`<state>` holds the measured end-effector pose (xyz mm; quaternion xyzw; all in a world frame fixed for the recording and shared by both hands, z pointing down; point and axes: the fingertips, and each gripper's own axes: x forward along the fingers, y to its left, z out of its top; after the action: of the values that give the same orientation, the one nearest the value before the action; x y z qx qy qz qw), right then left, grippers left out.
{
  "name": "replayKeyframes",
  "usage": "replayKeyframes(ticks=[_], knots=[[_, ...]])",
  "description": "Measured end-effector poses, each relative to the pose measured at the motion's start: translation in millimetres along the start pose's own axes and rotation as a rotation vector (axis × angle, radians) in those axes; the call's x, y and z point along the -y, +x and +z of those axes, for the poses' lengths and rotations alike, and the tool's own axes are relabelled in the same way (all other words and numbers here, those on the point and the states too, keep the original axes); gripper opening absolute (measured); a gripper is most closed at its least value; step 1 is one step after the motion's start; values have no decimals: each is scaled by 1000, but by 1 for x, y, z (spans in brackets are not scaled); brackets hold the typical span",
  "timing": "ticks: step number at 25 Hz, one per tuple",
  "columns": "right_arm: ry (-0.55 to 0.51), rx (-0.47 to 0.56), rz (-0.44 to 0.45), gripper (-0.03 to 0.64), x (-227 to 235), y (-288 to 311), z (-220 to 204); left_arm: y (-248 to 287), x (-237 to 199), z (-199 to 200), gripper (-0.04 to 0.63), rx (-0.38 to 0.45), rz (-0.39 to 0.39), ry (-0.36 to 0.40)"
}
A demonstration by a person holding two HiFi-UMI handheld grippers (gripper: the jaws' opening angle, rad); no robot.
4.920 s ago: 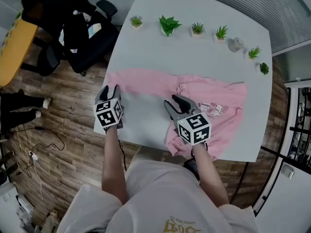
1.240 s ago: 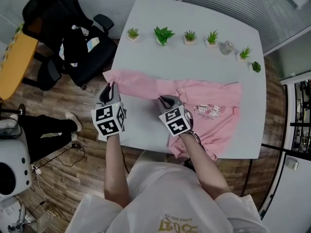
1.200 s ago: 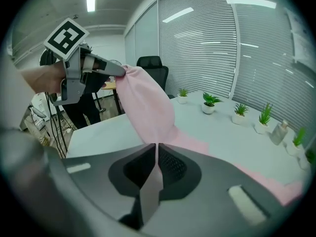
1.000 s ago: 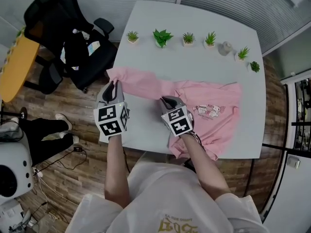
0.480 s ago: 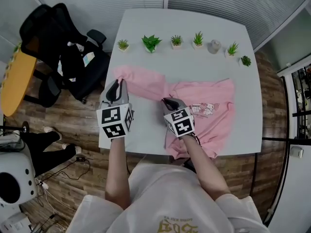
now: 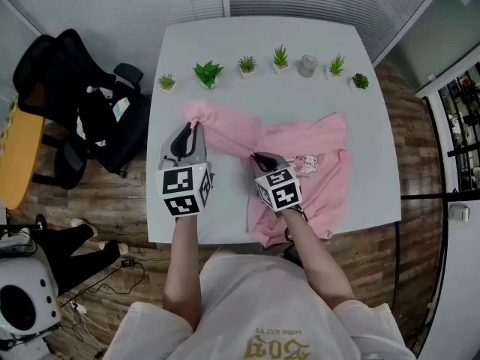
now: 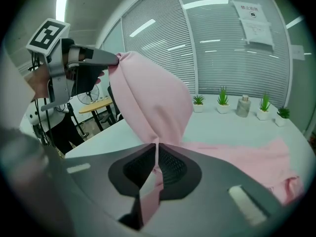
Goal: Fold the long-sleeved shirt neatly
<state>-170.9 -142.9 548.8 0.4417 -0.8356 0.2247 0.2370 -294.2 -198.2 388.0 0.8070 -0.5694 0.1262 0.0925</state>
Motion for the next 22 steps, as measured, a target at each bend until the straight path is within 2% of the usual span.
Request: replayKeyframes(ticks=[8,22], knots=[[81,-1,-46,34,28,-6,-6,24,35,4,49,-2,-100,12],[157,-4,-86,37,47,-12,-23,42,81,3,49,-7,-219,29]])
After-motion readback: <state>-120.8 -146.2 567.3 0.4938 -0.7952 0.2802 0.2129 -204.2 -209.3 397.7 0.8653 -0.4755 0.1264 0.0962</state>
